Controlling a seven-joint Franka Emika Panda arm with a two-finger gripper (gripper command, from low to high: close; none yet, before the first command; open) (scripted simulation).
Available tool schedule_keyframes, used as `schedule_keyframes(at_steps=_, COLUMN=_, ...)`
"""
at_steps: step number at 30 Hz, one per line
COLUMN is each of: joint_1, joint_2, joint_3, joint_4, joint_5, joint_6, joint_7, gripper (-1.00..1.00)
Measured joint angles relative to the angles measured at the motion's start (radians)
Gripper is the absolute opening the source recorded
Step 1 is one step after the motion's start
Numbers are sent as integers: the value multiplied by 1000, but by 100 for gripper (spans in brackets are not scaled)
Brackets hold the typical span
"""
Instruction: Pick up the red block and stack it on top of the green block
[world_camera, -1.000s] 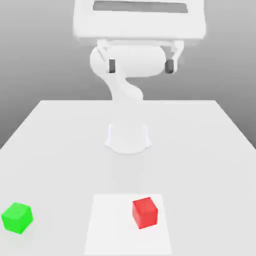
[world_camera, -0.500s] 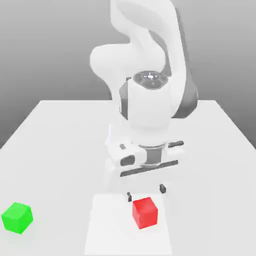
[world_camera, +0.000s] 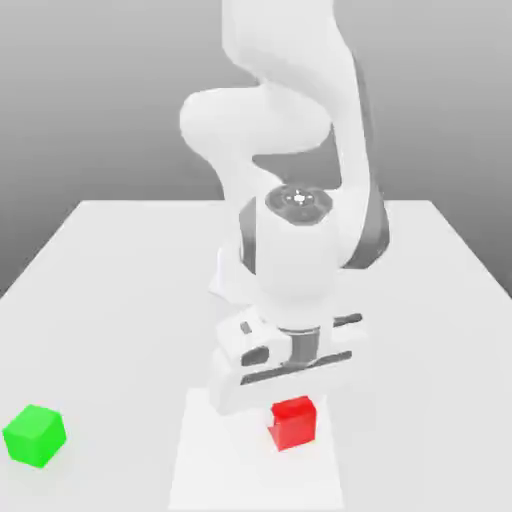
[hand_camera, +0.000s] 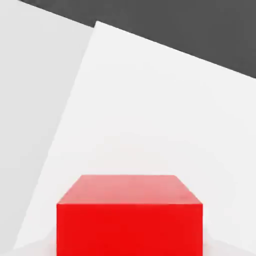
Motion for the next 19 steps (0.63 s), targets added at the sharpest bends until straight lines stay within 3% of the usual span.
schedule_keyframes(at_steps=11, joint_1=-348, joint_2=29, joint_3=-262, joint_4=237, joint_5=77, joint_6=-216, joint_7=171, gripper=-100)
schedule_keyframes(at_steps=15, joint_1=-424, joint_2=164, joint_3=-274, joint_4=295, joint_5=167, joint_6=-146, joint_7=150, gripper=-100)
schedule_keyframes(at_steps=16, joint_1=-437, joint_2=197, joint_3=-261, joint_4=299, joint_5=188, joint_6=-117, joint_7=137, gripper=100)
schedule_keyframes(at_steps=19, joint_1=-437, joint_2=197, joint_3=-261, joint_4=299, joint_5=188, joint_6=-117, joint_7=137, gripper=100)
